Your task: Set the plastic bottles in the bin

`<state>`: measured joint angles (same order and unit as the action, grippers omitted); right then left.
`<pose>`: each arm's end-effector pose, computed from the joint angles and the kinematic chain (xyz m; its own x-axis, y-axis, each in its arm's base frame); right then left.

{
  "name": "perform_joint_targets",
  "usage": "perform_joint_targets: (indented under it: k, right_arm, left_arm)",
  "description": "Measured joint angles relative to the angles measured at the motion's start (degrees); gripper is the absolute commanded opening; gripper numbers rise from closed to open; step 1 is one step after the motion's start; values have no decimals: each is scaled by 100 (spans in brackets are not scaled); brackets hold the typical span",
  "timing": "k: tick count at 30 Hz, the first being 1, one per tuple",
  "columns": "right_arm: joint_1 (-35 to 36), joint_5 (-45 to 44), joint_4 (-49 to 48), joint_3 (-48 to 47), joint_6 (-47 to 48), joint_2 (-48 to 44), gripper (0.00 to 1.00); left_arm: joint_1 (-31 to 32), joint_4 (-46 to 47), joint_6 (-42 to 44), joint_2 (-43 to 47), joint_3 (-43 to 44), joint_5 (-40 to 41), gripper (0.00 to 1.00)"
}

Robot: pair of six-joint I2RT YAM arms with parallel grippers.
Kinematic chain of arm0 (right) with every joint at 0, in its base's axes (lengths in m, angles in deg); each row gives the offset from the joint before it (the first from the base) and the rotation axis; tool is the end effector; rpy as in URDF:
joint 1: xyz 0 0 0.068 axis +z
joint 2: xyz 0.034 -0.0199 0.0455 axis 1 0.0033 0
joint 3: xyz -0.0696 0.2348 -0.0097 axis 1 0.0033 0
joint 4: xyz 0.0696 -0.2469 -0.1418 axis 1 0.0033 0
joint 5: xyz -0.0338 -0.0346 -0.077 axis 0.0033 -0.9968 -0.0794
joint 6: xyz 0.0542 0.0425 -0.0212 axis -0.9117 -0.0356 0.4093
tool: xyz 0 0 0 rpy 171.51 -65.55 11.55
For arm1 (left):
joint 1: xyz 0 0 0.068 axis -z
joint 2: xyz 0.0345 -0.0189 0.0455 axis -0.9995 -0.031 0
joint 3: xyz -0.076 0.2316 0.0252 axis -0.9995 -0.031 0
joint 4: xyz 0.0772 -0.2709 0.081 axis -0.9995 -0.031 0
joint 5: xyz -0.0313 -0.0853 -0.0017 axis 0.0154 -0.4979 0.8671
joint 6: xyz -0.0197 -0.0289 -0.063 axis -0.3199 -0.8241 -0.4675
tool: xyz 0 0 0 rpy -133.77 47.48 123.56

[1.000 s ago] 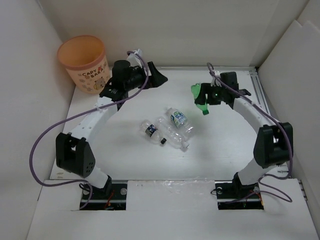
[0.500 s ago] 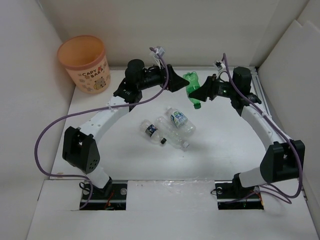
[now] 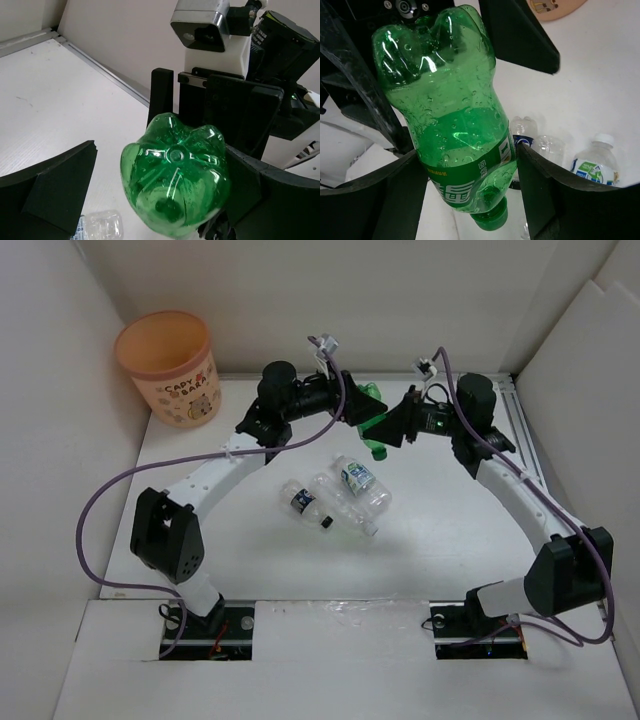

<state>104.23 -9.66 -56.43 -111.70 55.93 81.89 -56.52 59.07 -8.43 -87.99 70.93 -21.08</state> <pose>0.3444 0.1396 0.3291 -0.5250 0.1106 -0.8439 -0.7854 0.3190 0.5304 0.3519 -0.2636 0.3703 -0.3284 -0.2484 -0.9113 0.9026 0.2018 -0.3803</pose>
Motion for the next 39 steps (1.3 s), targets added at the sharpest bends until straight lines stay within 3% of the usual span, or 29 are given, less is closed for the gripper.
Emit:
perform_joint_targets:
  k: [1, 5, 6, 7, 8, 9, 10, 16, 25, 30, 35, 36, 39]
  right_arm:
    - [44, 9, -61, 0, -44, 0, 0]
    - [105, 20, -258, 0, -227, 9, 1]
    - [105, 7, -293, 0, -269, 13, 8]
    - [101, 17, -352, 0, -293, 20, 23]
    - [96, 28, -385, 0, -332, 20, 46]
    - [90, 15, -446, 0, -365, 20, 89]
    - [57, 7, -490, 9, -404, 20, 100]
    - [-337, -179, -621, 535, -459, -136, 100]
    - [-675, -450, -444, 1355, -203, -151, 100]
    - [-407, -581, -404, 1596, -33, -151, 100]
    - [-68, -894, -382, 1744, 157, -164, 100]
    - [-26, -949, -382, 1766, 195, -192, 100]
    - [20, -1147, -361, 1851, 291, -389, 100]
  left_arm:
    - [37, 15, -7, 0, 0, 22, 93]
    - [170, -7, -20, 0, 44, 83, 46]
    - [203, -39, 2, 0, 96, 87, 32]
    - [229, -90, 35, -4, 157, 109, 10]
    - [232, -160, 28, -15, 216, 118, 3]
    - [232, -256, 37, -22, 291, 157, 0]
    - [232, -365, 52, -28, 356, 247, 0]
    - [-138, -1279, 85, -238, 1360, 1381, 0]
    - [-2549, -2345, -76, -1091, 3864, 3731, 0]
    - [-3696, -2623, -356, -1438, 4369, 5003, 0]
    - [-4205, -2686, -407, -1980, 4712, 5945, 0]
    - [-4234, -2684, -407, -2087, 4736, 6017, 13]
    - [-4297, -2691, -426, -2406, 4758, 6129, 75]
